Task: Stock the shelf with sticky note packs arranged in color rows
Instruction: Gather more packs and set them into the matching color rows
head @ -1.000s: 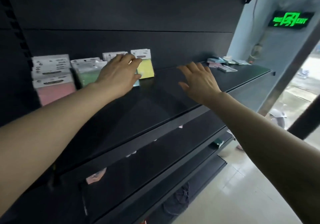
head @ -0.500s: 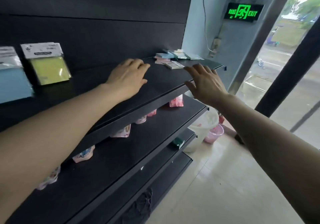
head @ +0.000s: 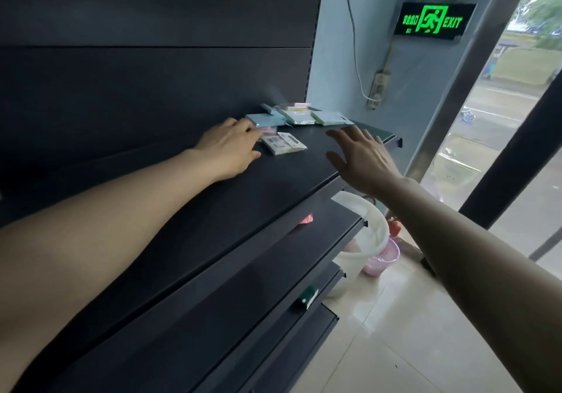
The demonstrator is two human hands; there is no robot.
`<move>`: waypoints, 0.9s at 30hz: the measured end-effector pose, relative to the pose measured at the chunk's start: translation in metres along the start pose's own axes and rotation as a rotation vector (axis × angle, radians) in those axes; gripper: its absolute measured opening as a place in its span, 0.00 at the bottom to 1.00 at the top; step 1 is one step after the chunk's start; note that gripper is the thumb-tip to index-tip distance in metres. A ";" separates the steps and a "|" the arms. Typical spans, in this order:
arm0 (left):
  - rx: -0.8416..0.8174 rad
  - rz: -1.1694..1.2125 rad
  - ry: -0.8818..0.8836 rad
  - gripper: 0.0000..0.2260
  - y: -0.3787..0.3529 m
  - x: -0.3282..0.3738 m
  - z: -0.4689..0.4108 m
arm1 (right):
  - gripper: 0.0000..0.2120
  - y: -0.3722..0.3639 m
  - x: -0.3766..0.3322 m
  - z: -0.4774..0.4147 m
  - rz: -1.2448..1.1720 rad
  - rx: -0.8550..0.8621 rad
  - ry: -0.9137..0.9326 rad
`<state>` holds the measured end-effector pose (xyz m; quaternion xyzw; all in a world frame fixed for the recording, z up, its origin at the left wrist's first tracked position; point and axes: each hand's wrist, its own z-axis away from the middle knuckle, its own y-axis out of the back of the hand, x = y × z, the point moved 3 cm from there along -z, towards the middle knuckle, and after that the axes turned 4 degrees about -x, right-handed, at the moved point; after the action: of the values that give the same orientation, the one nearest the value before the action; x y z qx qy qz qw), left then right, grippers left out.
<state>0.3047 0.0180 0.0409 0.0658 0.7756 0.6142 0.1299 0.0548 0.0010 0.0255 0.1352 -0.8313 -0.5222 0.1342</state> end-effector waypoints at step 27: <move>-0.224 0.264 0.375 0.22 -0.056 -0.026 -0.167 | 0.32 -0.120 0.070 -0.228 -0.197 -0.318 0.273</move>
<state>0.2855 -0.1588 0.0249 0.0365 0.6979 0.7095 -0.0909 0.0835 -0.2642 0.0183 0.2625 -0.6954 -0.6341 0.2133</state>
